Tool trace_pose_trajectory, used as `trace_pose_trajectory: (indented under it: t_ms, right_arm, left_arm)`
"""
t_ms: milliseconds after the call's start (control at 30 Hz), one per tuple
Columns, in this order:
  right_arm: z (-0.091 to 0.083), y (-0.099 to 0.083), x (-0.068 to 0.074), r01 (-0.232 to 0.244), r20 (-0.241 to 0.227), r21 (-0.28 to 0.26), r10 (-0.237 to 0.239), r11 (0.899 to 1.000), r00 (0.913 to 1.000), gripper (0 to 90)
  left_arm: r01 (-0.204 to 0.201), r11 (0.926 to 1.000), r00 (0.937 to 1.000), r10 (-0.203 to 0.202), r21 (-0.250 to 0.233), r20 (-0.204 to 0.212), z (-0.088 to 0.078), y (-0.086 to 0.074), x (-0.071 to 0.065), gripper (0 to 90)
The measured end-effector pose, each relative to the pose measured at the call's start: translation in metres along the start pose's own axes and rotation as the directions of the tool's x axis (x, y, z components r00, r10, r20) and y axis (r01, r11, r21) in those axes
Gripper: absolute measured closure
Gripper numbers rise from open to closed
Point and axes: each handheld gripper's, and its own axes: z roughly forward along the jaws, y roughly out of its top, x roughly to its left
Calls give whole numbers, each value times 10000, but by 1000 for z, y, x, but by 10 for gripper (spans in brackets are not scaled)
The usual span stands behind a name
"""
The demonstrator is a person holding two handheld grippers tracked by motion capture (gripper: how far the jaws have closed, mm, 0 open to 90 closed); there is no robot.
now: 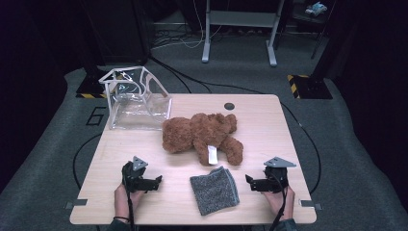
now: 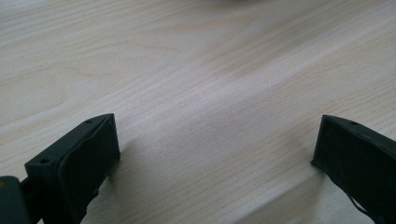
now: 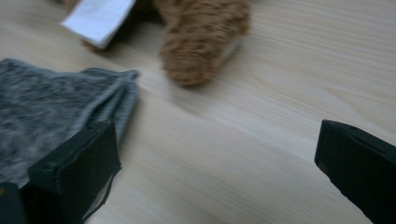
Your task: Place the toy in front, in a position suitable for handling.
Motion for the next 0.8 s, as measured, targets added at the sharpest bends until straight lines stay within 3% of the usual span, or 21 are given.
trace_pose_trajectory:
  t_ms: [100,167,233,267,400,533,633,667,800]
  right_arm:
    - [1,6,21,439,-466,-31,-439,9990,9979,0]
    - [2,7,28,602,-679,29,-599,9982,9959,0]
    - [9,10,48,1138,-1165,177,-1110,9933,9870,0]
    - [9,10,48,1138,-1165,177,-1110,9933,9870,0]
    - [22,10,68,1591,-1782,358,-1504,9866,9724,0]
    - [31,12,84,2089,-1967,554,-1944,9764,9610,0]
    - [35,12,88,2267,-2022,615,-2102,9720,9565,1]
    - [38,11,92,2578,-2012,608,-2412,9643,9494,17]
    - [40,11,99,2721,-2047,594,-2550,9604,9450,52]
  left_arm:
    - [43,10000,10000,-43,88,-16,-1,0,0,0]
    - [14,10000,10000,-14,97,-9,-1,0,0,0]
    - [81,9999,10000,-81,71,-30,0,0,-1,0]
    - [85,9999,10000,-84,70,-35,0,0,-1,0]
    - [129,9999,9999,-129,39,-44,0,0,-1,0]
    - [145,9999,9999,-145,26,-50,0,0,-1,0]
    - [147,9999,9999,-147,24,-51,0,0,-1,0]
    - [146,9999,9999,-146,28,-51,0,0,-1,0]
    - [155,9999,9999,-155,26,-57,0,0,-1,0]
